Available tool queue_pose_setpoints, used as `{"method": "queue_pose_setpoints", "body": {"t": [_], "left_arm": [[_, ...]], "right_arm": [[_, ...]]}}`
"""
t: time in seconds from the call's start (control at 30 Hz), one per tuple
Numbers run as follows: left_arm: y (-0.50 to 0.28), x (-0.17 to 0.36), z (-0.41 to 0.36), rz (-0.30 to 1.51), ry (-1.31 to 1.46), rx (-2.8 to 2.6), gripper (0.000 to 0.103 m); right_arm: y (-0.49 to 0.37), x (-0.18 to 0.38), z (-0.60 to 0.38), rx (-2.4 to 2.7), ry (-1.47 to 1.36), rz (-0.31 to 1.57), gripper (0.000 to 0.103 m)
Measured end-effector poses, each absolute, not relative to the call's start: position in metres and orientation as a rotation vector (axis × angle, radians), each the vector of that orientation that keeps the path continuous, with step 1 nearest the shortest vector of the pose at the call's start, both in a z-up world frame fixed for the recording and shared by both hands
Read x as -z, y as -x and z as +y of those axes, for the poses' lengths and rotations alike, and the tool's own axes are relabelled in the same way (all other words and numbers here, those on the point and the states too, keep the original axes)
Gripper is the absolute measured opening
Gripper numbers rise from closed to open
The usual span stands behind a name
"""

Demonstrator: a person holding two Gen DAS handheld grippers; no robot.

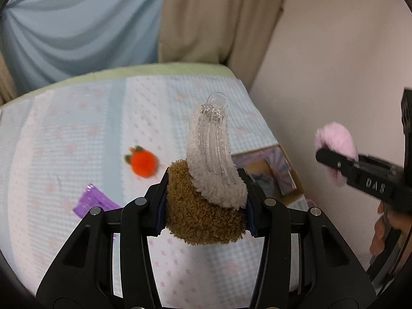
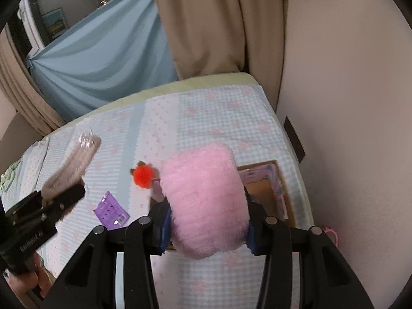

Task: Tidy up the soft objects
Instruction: 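Lift the hair clip and hair tie and carry both over the box, then open both tools to drop the hair clip and hair tie into the box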

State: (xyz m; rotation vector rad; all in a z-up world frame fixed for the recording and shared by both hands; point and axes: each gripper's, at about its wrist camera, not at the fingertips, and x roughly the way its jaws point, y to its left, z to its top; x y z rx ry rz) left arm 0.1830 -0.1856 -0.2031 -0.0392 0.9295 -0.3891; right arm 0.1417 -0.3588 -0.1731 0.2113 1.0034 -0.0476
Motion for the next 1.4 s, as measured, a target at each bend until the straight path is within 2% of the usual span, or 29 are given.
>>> {"method": "queue_pose_setpoints", "body": {"t": [0.27, 0.77, 0.93, 1.0, 1.03, 1.1, 1.13, 1.17, 1.2, 1.23, 1.4], "left_arm": [[-0.196, 0.235, -0.24, 1.031, -0.059, 0.45, 0.043], [-0.253, 0.376, -0.271, 1.326, -0.136, 0.449, 0.043], [-0.264, 0.4, -0.276, 1.382, -0.176, 0.451, 0.043], [-0.268, 0.402, -0.278, 1.394, -0.179, 0.454, 0.044], [-0.27, 0.403, -0.279, 1.405, -0.174, 0.464, 0.051], [-0.272, 0.406, -0.281, 1.421, -0.176, 0.473, 0.074], [-0.272, 0.406, -0.282, 1.425, -0.179, 0.473, 0.095], [-0.273, 0.405, -0.283, 1.426, -0.178, 0.47, 0.103], [-0.271, 0.403, -0.281, 1.42, -0.161, 0.476, 0.103], [-0.27, 0.401, -0.279, 1.416, -0.139, 0.488, 0.103], [-0.26, 0.396, -0.266, 1.454, -0.089, 0.462, 0.103]], "right_arm": [[-0.157, 0.204, -0.405, 0.091, -0.264, 1.079, 0.041], [-0.211, 0.31, -0.456, 0.164, -0.354, 1.267, 0.041], [-0.225, 0.338, -0.459, 0.163, -0.368, 1.328, 0.042], [-0.233, 0.346, -0.461, 0.169, -0.382, 1.348, 0.043], [-0.235, 0.348, -0.461, 0.174, -0.379, 1.354, 0.043], [-0.242, 0.353, -0.461, 0.184, -0.371, 1.365, 0.049], [-0.244, 0.355, -0.461, 0.186, -0.367, 1.37, 0.053], [-0.246, 0.357, -0.46, 0.184, -0.367, 1.368, 0.068], [-0.246, 0.358, -0.459, 0.181, -0.37, 1.364, 0.092], [-0.247, 0.357, -0.459, 0.174, -0.375, 1.356, 0.101], [-0.24, 0.351, -0.455, 0.163, -0.368, 1.324, 0.103]]}}
